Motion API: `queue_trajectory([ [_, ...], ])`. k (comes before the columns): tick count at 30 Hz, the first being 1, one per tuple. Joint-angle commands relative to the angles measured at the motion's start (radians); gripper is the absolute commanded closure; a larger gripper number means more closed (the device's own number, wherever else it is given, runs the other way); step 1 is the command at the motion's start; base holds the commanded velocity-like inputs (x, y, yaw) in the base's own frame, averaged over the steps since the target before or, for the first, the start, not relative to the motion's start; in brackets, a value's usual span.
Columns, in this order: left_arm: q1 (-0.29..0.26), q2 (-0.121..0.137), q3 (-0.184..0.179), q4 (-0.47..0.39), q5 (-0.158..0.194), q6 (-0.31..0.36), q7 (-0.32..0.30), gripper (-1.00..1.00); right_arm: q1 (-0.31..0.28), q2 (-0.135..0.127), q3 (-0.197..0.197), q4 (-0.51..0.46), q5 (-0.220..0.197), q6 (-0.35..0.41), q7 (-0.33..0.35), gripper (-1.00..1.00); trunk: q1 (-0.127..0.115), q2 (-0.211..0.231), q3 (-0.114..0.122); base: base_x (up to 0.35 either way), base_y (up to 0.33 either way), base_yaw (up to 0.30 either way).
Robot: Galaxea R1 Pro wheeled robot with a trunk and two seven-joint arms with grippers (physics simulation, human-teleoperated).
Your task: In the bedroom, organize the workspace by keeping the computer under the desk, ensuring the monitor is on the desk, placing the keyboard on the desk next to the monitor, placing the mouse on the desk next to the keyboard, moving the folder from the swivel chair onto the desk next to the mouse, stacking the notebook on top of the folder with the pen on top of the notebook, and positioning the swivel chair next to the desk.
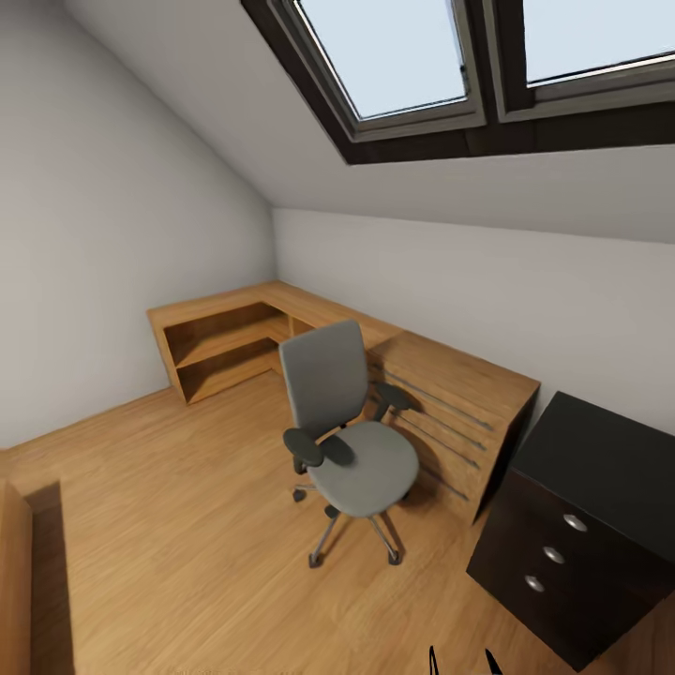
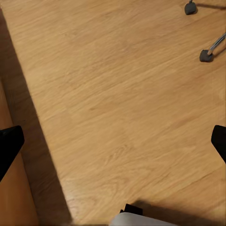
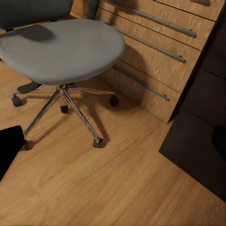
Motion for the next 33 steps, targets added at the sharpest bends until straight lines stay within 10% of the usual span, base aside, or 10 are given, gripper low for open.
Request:
queue_trajectory([
  [1, 0.000, 0.000, -0.008, -0.002, 0.000, -0.001, 0.010, -1.00, -0.001, 0.001, 0.009, 0.002, -0.004, -0.003, -0.005, -1.00, -0.004, 0.006, 0.001, 0.000, 0.000, 0.265],
  [33, 0.000, -0.002, -0.012, -0.002, -0.001, -0.005, 0.006, -1.00, -0.001, 0.001, 0.010, 0.002, -0.001, -0.005, -0.006, -1.00, -0.023, 0.041, 0.017, 0.142, 0.000, 0.275],
])
